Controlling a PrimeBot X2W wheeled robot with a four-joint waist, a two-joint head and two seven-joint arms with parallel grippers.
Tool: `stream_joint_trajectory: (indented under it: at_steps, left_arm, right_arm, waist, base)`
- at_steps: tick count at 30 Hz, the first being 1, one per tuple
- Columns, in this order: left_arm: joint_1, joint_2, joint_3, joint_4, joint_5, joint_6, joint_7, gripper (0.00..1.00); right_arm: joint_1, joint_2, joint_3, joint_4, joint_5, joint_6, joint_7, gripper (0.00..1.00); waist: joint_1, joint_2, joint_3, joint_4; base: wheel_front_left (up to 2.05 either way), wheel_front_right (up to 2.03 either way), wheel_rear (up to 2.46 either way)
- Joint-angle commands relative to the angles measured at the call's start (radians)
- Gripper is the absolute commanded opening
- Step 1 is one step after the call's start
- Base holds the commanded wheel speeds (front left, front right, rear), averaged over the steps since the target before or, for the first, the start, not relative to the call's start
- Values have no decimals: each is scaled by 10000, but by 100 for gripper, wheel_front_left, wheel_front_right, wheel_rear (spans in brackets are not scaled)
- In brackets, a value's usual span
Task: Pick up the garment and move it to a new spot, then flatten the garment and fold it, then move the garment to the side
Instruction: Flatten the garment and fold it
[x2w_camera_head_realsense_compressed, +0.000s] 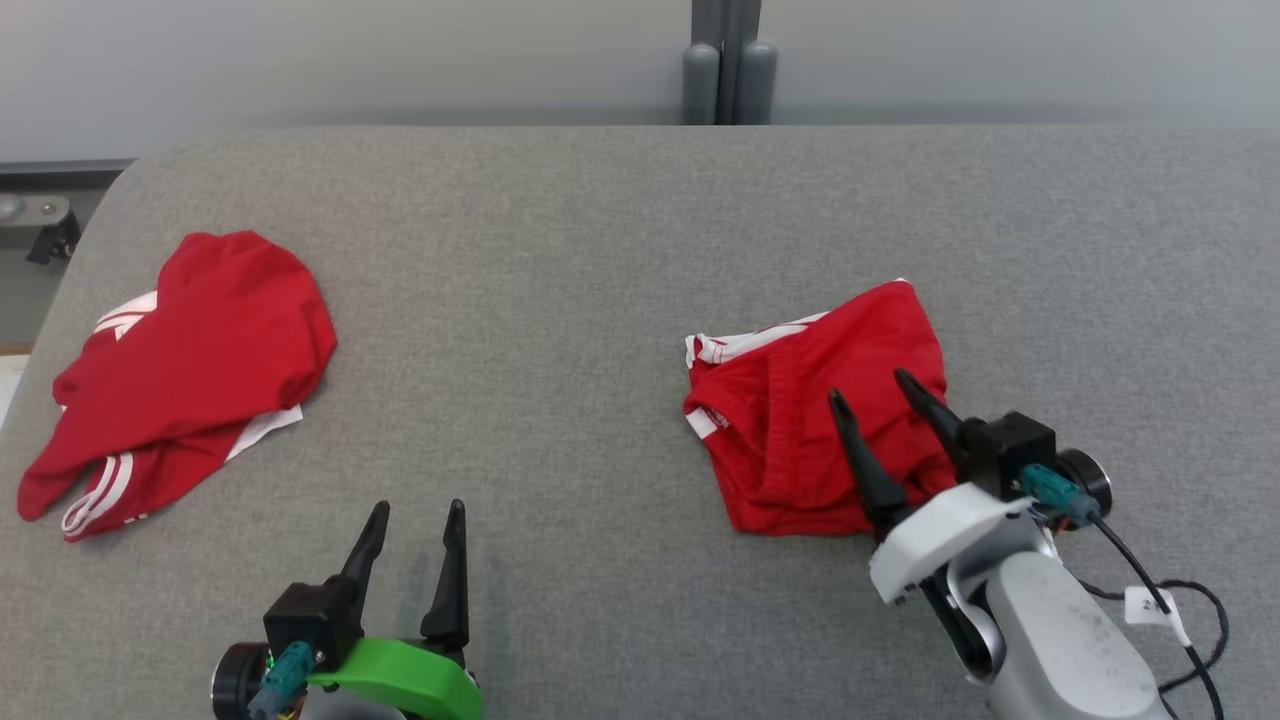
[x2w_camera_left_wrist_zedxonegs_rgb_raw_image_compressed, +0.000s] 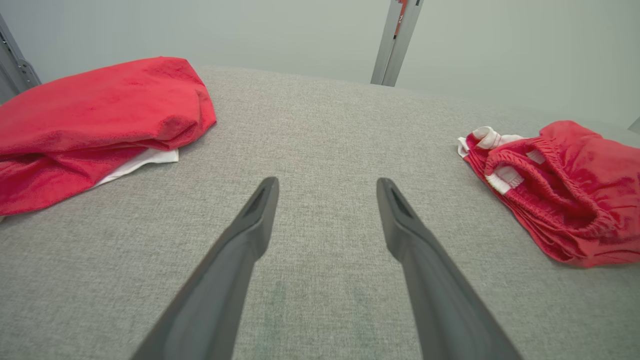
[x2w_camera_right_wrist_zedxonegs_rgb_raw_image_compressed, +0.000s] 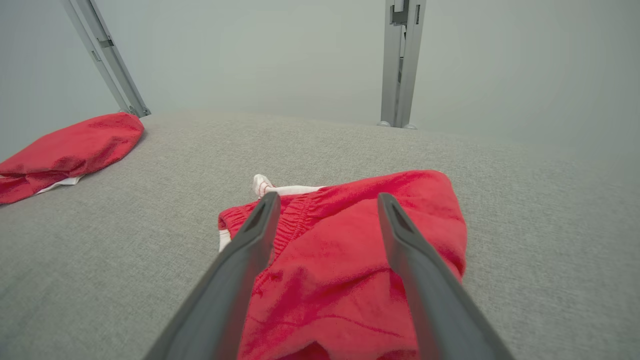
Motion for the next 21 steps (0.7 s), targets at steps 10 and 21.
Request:
stream_joint_trajectory:
  at_steps: [10, 21]
  left_arm:
    - [-435, 26, -159, 266, -375, -58, -4, 100]
    - [-461, 26, -208, 378, -497, -68, -2, 100]
  right_arm:
    - [-2320, -46, 1205, 1900, 1350, -11, 1490, 100]
    - [-2460, -44, 879, 3202, 1057, -11, 1789, 99]
  waist:
    - [0, 0, 536, 617]
    - [0, 0, 690, 799]
  base:
    - [0, 0, 0]
    - [0, 0, 0]
